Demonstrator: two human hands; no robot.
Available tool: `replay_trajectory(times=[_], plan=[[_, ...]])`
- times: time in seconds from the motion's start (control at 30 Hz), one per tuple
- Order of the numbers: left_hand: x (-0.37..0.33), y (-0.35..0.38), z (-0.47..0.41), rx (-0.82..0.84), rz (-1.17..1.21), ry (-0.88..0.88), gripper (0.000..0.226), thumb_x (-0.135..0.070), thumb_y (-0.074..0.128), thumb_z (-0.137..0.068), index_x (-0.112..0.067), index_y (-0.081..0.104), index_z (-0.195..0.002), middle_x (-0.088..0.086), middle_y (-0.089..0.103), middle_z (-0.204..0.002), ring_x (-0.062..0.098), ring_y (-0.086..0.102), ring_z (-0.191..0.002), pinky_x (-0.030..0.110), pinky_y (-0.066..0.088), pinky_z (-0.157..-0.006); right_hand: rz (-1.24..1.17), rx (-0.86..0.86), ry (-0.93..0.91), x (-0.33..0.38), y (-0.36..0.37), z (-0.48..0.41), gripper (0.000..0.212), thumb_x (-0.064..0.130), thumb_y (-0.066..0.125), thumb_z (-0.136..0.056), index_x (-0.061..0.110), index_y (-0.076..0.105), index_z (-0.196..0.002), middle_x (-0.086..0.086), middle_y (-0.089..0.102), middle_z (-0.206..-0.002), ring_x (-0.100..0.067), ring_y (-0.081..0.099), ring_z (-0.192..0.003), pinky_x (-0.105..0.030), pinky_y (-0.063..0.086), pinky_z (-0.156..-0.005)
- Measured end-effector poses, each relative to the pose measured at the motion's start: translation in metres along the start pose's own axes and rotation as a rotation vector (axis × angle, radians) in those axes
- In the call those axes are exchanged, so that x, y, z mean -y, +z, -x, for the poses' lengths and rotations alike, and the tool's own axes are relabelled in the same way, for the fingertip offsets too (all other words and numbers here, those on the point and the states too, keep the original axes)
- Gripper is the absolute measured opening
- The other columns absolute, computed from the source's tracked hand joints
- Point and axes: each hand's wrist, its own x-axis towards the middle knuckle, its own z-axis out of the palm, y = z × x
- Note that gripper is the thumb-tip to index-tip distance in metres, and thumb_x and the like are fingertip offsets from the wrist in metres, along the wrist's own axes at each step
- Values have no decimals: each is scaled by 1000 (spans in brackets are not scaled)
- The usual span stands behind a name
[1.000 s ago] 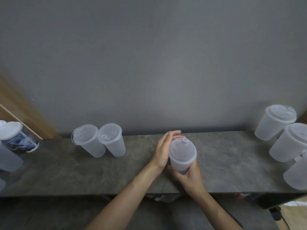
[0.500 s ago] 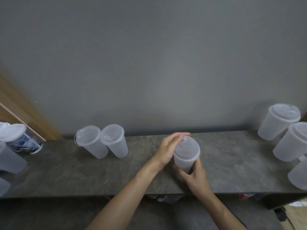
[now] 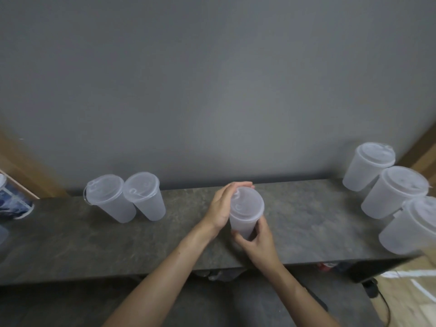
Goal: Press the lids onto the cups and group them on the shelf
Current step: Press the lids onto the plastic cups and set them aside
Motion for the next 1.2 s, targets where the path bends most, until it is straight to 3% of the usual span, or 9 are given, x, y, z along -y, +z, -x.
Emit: replay_trajectory(times=[0.2,0.37,0.53,0.6,0.7,0.8,1.0,1.1,1.2], plan=[[13,2,6,-47,-49,84,46,-36,37,-98,-12,74,-113,1,75,-113,12,68,-107,21,49,-92,-10,-33,32,2,5,2,74,24,94,-74,41,44,-126,16,61,-129,6,61,-117,-15,52,-89],[2,-11,-10,190,-123,62,42,-29,42,-98,-4,71,-117,10,73,-120,22,66,-116,27,47,-101,-4,4,-1,2,2,0,76,-3,83,-77,34,50,-135,12,66,-130,-3,63,-121,-17,50,-95],[11,1,1,22,-144,78,42,-35,39,-98,-14,72,-113,1,75,-112,15,67,-109,31,50,-98,-49,-54,23,5,7,2,76,22,95,-72,36,45,-127,13,62,-129,3,62,-117,-15,51,-92],[7,1,1,12,-170,77,40,-33,41,-96,-14,73,-111,-1,74,-110,9,67,-105,25,50,-93,-50,-77,17,3,6,2,72,21,95,-72,37,46,-122,11,62,-126,0,63,-116,-19,53,-92],[-7,-7,-10,169,-173,-40,28,-17,52,-101,-4,71,-117,8,73,-114,2,65,-97,16,48,-88,-53,-25,12,0,1,0,71,21,90,-76,35,51,-134,7,65,-130,-8,64,-121,-27,53,-99],[-8,-16,-15,278,-169,-77,28,-19,54,-101,-7,70,-122,13,72,-121,13,65,-107,26,48,-98,-29,11,6,-1,-1,0,74,13,86,-79,31,50,-141,6,65,-132,-9,62,-124,-29,53,-102],[4,0,2,37,-182,36,41,-36,46,-94,-16,70,-121,-2,73,-113,5,65,-103,19,47,-91,-73,-47,18,3,4,2,68,17,91,-77,32,46,-126,7,63,-127,-2,63,-116,-22,54,-94],[-2,-9,-7,117,-171,-10,42,-34,52,-90,-12,68,-123,2,72,-113,5,66,-100,19,49,-89,-96,-7,20,4,1,1,65,15,87,-82,33,51,-133,11,68,-127,-7,64,-121,-23,53,-98],[-9,-17,-15,212,-196,-22,28,-18,59,-99,-8,67,-123,8,73,-114,7,68,-97,17,51,-87,-71,37,10,9,0,2,67,11,84,-86,34,50,-139,20,67,-130,-4,62,-125,-17,50,-98]])
